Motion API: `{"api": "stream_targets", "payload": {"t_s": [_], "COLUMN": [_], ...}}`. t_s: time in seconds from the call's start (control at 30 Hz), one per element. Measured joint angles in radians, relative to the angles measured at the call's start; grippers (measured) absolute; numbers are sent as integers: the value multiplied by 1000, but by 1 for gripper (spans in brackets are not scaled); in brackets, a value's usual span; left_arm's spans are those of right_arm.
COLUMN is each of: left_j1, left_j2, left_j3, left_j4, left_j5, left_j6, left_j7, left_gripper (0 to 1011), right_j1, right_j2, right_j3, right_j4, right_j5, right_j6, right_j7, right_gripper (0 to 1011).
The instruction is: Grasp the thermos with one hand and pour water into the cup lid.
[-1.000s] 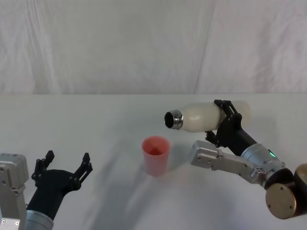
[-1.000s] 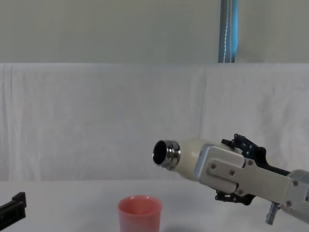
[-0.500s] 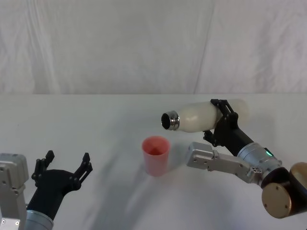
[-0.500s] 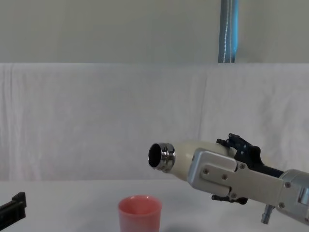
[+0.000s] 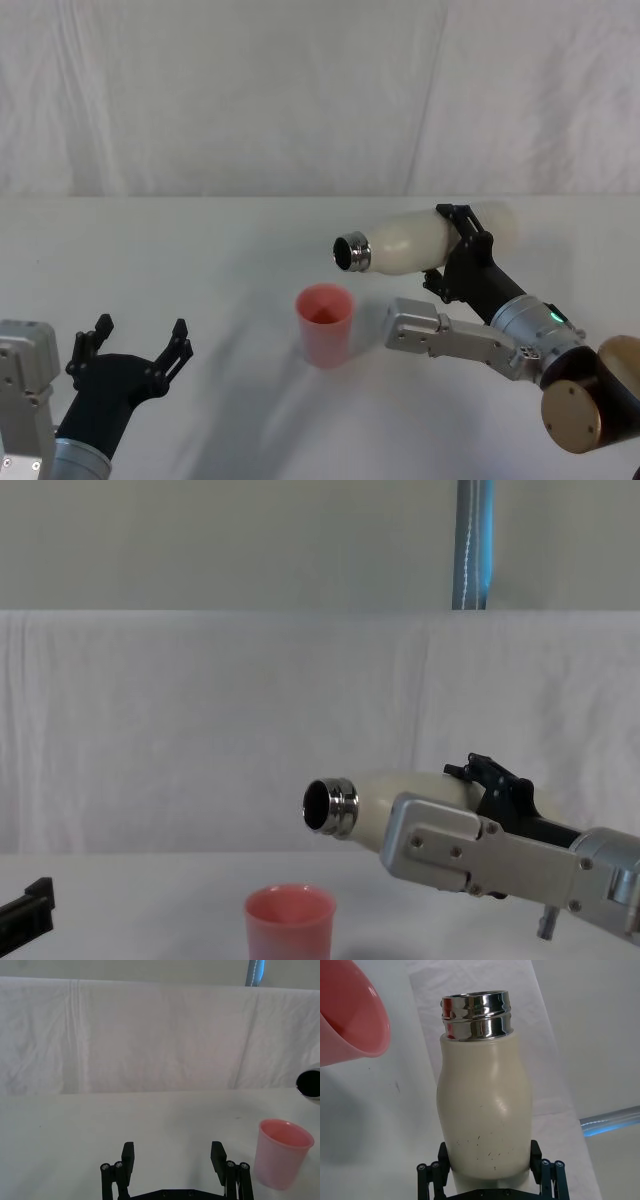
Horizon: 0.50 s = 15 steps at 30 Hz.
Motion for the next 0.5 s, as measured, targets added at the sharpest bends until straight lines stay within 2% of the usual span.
{"api": "stream_targets", "payload": {"t_s": [0.5], "left_j1": [0], "left_j2": [0], "left_j3": [0], "left_j4": [0], "left_j5": [0], "left_j6": [0], "left_j7": [0], "left_gripper": [1001], "right_j1": [18], "right_j2": [-2], "right_j3": [-18], "right_j4": [16], "right_j5": [-32], "right_j6": [16], "right_j7": [-11], "right_gripper": [959]}}
